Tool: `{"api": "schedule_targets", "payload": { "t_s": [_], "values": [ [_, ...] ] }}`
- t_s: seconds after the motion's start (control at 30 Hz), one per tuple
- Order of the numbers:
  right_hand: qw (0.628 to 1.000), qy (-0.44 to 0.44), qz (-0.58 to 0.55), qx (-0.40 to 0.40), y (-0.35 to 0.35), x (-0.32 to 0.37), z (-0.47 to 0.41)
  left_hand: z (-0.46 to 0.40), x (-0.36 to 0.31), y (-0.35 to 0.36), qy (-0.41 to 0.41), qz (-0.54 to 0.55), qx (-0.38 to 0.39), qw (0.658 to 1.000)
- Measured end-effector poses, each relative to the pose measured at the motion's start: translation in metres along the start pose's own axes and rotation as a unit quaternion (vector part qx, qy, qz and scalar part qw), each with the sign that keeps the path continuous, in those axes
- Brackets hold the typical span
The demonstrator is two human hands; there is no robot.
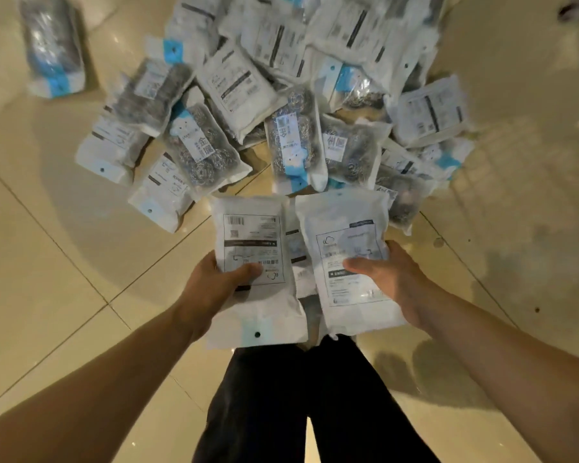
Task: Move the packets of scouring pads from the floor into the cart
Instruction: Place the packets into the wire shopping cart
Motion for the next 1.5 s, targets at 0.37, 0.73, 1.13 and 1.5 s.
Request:
{"api": "schedule_targets", "payload": {
  "t_s": [0.37,0.73,1.13,1.5],
  "values": [
    [0.99,-0.088,-0.107,-0.01,-0.09,0.108,0.292,0.317,-0.105,0.015,0.139,-0.068,0.091,0.984],
    [0.958,-0.182,-0.129,-0.18,-0.199,0.15,0.542,0.545,-0.187,0.059,0.227,-0.078,0.149,0.959],
    [0.875,-0.237,-0.304,-0.291,-0.207,0.182,0.638,0.618,-0.289,0.074,0.374,-0.16,0.229,0.884],
    [0.841,-0.262,-0.362,-0.306,-0.227,0.158,0.685,0.643,-0.297,0.112,0.353,-0.197,0.236,0.884]
  ]
}}
Point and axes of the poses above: each hand's wrist, its own z-axis away from the middle knuckle, its own y-axis out of the palm, x = y × z, the point moved 6 cm from there along -z, towards the middle knuckle, and after that the axes turned 5 degrees about -y, right-handed, at the moved point
